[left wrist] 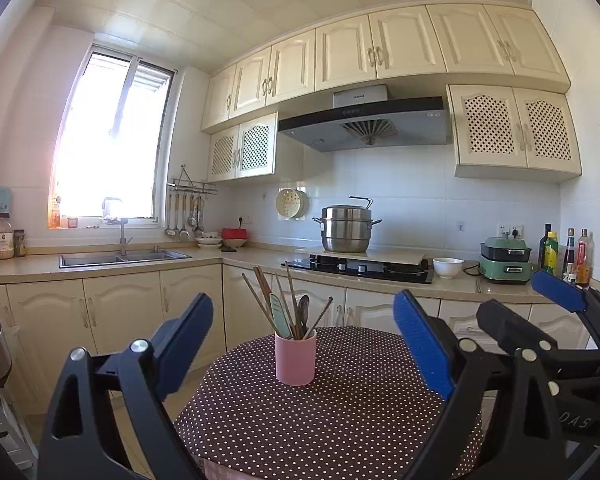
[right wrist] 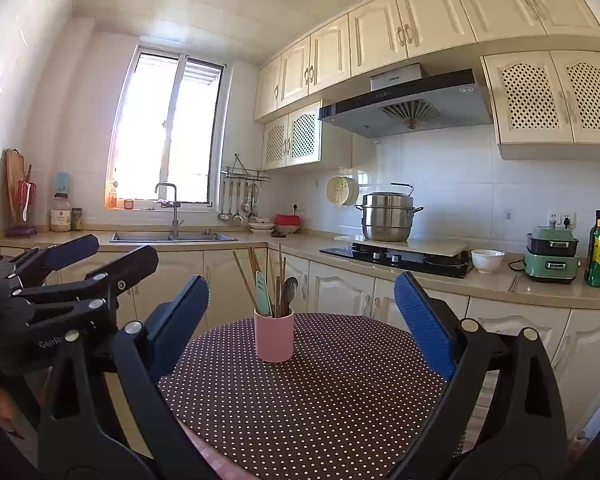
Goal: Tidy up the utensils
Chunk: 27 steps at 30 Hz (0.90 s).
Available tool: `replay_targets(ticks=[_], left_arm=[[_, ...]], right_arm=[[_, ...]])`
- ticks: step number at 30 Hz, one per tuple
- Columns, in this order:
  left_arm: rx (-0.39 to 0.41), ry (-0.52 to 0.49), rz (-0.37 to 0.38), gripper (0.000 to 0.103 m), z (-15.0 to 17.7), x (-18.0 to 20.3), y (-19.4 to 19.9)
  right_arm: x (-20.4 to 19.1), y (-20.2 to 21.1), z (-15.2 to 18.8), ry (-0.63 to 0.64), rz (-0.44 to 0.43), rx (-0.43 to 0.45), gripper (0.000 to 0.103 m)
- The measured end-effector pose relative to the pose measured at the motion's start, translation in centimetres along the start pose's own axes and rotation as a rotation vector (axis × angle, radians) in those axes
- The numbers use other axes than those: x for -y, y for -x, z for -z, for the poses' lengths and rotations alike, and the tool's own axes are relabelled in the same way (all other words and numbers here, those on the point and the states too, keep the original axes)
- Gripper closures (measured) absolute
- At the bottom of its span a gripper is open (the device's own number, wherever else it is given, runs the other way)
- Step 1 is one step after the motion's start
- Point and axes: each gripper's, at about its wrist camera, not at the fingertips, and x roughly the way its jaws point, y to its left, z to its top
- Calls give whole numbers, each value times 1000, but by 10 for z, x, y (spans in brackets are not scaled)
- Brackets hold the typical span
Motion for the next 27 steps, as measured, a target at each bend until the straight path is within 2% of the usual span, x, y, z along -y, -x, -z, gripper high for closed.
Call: replay_targets(ticks=[27], left_arm=[[-7, 0, 6, 13, 6, 6, -2]], right_arm=[[2, -1, 6, -15, -4, -8, 9]])
